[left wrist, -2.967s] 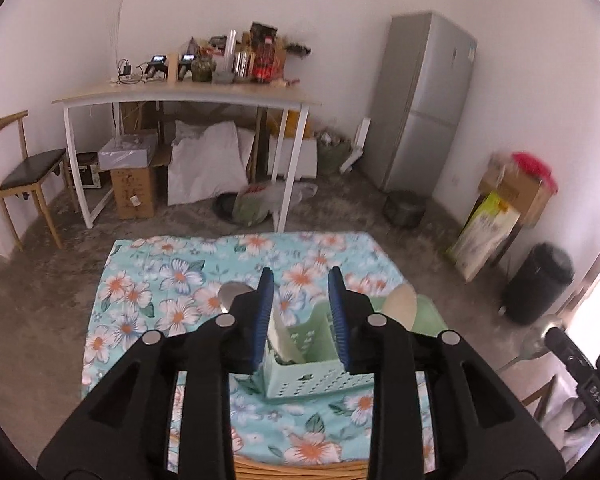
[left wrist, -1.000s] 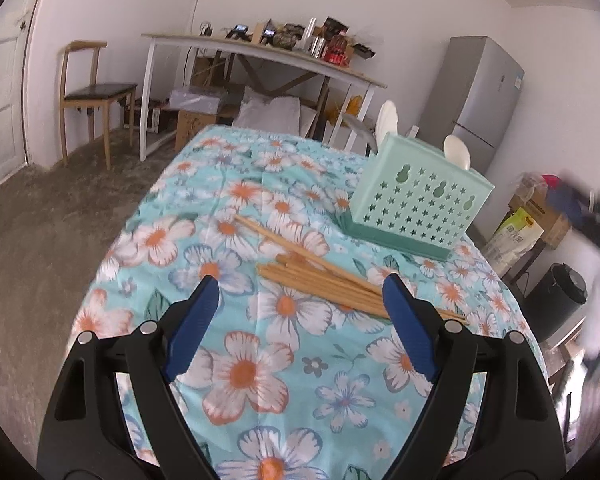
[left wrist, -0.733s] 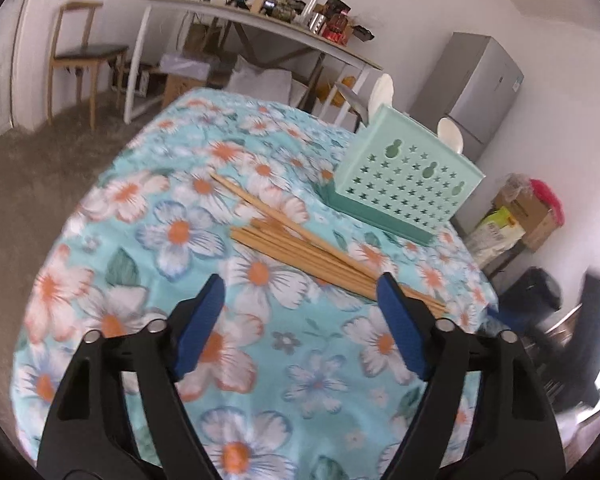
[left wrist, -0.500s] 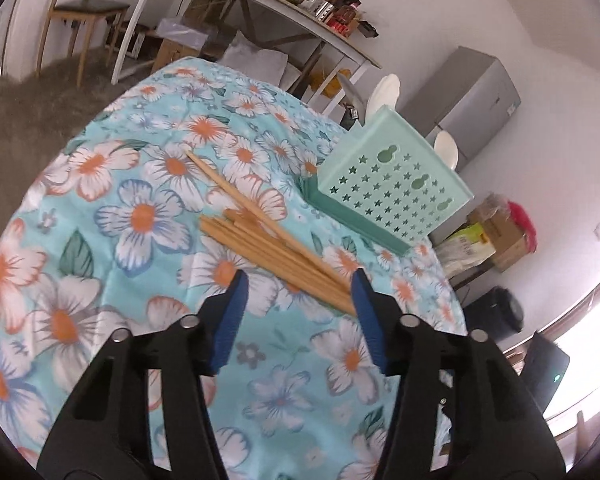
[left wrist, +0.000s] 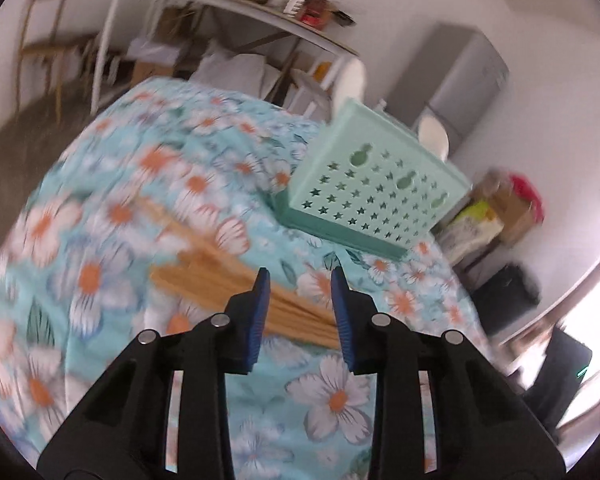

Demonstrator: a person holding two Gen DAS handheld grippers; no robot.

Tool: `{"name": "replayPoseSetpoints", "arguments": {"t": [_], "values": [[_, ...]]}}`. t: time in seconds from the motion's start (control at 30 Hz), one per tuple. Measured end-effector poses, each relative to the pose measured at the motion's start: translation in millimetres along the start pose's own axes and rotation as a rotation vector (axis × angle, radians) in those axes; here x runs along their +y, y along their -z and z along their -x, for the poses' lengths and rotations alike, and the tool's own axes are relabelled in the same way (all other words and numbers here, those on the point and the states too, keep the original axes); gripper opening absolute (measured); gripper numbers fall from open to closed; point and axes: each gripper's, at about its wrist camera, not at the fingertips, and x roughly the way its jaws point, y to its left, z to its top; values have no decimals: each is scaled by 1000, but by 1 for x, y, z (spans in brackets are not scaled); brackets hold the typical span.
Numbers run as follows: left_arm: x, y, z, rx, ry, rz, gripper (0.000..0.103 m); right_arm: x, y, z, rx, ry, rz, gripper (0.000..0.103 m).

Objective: Organize utensils
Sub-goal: 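Lower the left tool over the chopstick pile while the right tool approaches it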

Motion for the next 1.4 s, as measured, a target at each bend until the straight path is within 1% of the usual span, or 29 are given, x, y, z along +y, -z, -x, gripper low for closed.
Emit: {"name": "replayPoseSetpoints", "arguments": {"t": [0.07,0.1,0.13,0.17,0.2,0.23,0.33,0.43,0.47,0.7,0.77,0.83,0.87,0.93,1.0,1.1,1.17,1.27,1.33,1.4], "values": [[-6,-1,-14,26,-39,-63,25,2,-8,-4,-11,-25,-7,48],[-7,-1,-22,43,-59,-94,23,4,-14,-8,-13,-32,-9,46],[-8,0,-28,52,-73,-113,22,7,-20,-14,-9,-40,-9,41],[-8,2,-38,72,-107,-144,22,9,-24,-17,-8,-46,-10,38],[-6,5,-44,94,-124,-155,22,13,-31,-25,-7,-56,-11,35],[-4,9,-51,121,-140,-158,19,16,-36,-31,-4,-67,-7,34],[-5,15,-48,112,-159,-185,18,26,-42,-53,26,-73,21,30],[-11,24,-43,120,-194,-242,18,32,-38,-77,125,-61,46,26],[-12,26,-41,122,-198,-249,18,34,-38,-76,122,-61,56,26],[-10,42,-21,130,-178,-232,18,44,-26,-67,143,-58,130,26],[-7,47,-16,147,-157,-213,18,49,-22,-62,146,-53,146,26],[0,53,-17,196,-121,-165,18,55,-17,-57,156,-46,173,26],[1,56,-14,180,-115,-157,18,58,-15,-55,156,-44,183,26],[3,60,-11,177,-108,-156,18,61,-10,-53,176,-46,195,26],[7,62,-8,177,-85,-118,18,63,-5,-51,184,-27,206,26],[11,65,-4,170,-61,-92,18,60,-7,-46,192,-14,191,26],[13,66,1,163,-48,-80,18,59,-11,-39,172,-7,182,26],[15,67,8,144,-34,-67,18,63,-20,-29,130,-23,179,26],[16,65,12,127,-22,-49,18,70,-26,-30,109,-38,180,25],[17,64,18,100,-9,-39,18,78,-31,-36,101,-52,187,22]]}}
